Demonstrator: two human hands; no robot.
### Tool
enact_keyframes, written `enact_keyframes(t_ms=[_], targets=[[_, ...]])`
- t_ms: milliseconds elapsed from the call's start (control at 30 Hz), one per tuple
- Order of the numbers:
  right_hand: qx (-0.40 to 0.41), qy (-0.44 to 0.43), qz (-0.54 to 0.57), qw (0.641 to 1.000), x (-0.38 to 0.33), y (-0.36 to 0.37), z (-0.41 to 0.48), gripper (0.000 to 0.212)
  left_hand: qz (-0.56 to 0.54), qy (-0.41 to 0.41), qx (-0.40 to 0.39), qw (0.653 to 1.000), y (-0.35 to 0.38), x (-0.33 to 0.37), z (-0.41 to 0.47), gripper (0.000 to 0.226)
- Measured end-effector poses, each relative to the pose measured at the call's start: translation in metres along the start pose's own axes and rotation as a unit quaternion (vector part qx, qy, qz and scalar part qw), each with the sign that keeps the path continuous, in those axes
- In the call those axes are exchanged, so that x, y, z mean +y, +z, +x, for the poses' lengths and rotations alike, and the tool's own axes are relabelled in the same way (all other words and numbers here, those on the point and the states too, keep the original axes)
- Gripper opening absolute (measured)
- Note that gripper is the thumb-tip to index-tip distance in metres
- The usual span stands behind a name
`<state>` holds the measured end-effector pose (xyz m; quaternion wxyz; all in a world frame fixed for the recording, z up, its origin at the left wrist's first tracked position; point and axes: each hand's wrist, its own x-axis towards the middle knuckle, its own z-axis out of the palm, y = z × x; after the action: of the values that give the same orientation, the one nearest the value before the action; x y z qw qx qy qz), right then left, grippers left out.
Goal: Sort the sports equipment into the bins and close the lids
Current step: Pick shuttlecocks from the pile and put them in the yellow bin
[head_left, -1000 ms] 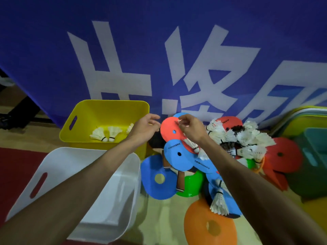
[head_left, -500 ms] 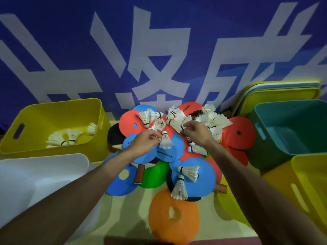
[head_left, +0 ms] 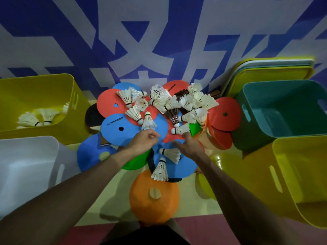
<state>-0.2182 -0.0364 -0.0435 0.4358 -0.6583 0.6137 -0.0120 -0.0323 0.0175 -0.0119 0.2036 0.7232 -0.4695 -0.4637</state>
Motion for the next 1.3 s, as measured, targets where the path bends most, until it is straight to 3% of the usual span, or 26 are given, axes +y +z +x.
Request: enact_keyframes(t_ms=[133,300,500,633,767,867,1167,1300], targets=[[-0.015,0.029,0.015,0.999,0.003,0.019,-0.002,0.069,-0.016,-0.001,-0.003,1.000,0.007,-0.008,-0.004,0.018],[0.033,-0.006,-0.016,0.999,0.004,0.028,-0.002,0.054,-0.017,-0.011,0.004,1.000,0.013,-0.020,-0.011,0.014],[0.091,-0.033,0.005,0.995,-0.001,0.021,-0.005,0.067,-0.015,-0.019,-0.009,1.000,0.012,-0.029,-0.019,0.017],[0.095,-0.063,0.013,0.993,-0.005,0.019,-0.009,0.055,-0.008,-0.026,-0.050,0.998,0.025,-0.038,-0.026,0.023],[0.112,-0.087,0.013,0.990,-0.002,0.021,-0.014,0.054,0.006,-0.050,-0.091,0.995,0.038,-0.054,-0.031,0.049],[0.116,-0.091,0.027,0.989,0.002,0.020,-0.018,0.056,0.065,-0.020,-0.095,0.993,0.052,-0.064,-0.036,0.071],[0.110,-0.102,0.031,0.988,0.003,0.013,-0.024,0.061,0.098,0.056,0.054,0.992,0.068,-0.065,-0.042,0.030],[0.107,-0.092,0.038,0.989,-0.008,0.008,-0.023,0.051,0.087,0.067,0.102,0.989,0.041,-0.061,-0.043,0.016]])
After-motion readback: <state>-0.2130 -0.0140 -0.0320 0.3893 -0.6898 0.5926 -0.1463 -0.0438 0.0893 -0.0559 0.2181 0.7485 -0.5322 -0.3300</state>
